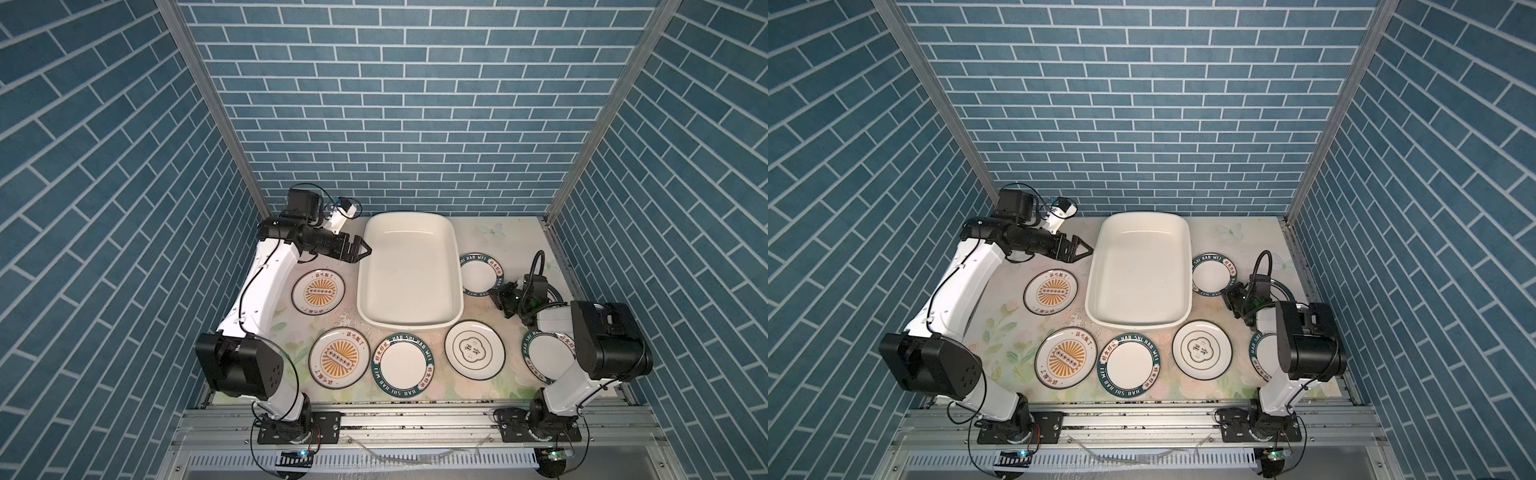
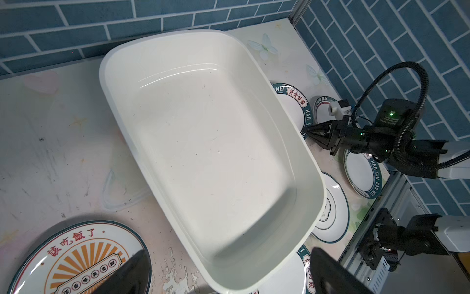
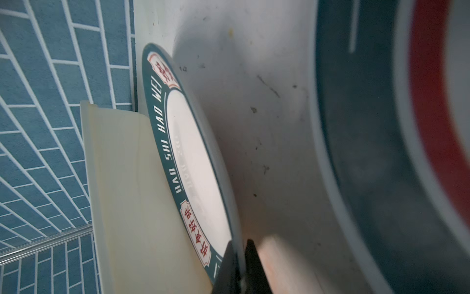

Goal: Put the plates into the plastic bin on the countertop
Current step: 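Grasp the edge of the green-rimmed HAO SHI HAO WEI plate with the right gripper, then lift the plate upright and carry it over the white bin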

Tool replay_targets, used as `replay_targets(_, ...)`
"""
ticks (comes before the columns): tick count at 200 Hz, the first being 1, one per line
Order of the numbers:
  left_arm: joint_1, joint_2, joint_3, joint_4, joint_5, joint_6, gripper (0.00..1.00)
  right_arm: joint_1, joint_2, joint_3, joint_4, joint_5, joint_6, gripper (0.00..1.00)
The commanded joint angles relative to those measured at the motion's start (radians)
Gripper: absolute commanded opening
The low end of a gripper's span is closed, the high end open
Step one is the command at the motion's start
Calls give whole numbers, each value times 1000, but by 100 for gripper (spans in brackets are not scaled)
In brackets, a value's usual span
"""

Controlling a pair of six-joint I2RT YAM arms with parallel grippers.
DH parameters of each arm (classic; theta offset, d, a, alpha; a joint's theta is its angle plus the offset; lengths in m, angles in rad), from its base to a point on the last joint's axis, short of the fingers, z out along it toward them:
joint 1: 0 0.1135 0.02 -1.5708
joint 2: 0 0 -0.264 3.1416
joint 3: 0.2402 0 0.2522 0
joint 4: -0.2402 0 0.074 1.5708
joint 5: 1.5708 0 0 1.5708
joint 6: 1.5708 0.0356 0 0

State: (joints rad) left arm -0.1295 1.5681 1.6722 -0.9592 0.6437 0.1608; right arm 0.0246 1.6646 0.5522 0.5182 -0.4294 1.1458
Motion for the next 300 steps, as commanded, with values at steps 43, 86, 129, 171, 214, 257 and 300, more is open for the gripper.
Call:
replay_targets(43, -5, -51, -8, 10, 25, -15, 100, 6, -56, 37, -129, 63, -20, 0)
replay_targets(86, -5, -66, 12, 5, 17, -21, 100, 0, -92, 123, -216, 85, -42, 0)
replay_targets(129, -5, -75, 19, 15, 10, -35, 100, -36, -145, 226, -352, 108, -92, 0)
replay_targets(171, -5, -71, 42, 10, 0, -41, 100, -66, -195, 340, -518, 125, -185, 0)
replay_targets(214, -5, -80, 41, 13, -7, -38, 100, -66, -241, 451, -656, 143, -251, 0)
replay_targets(257, -5, -80, 46, 13, -12, -40, 100, -30, -262, 530, -731, 144, -270, 0)
replay_targets(300, -4, -85, 46, 13, -21, -39, 100, 91, -219, 646, -763, 182, -276, 0)
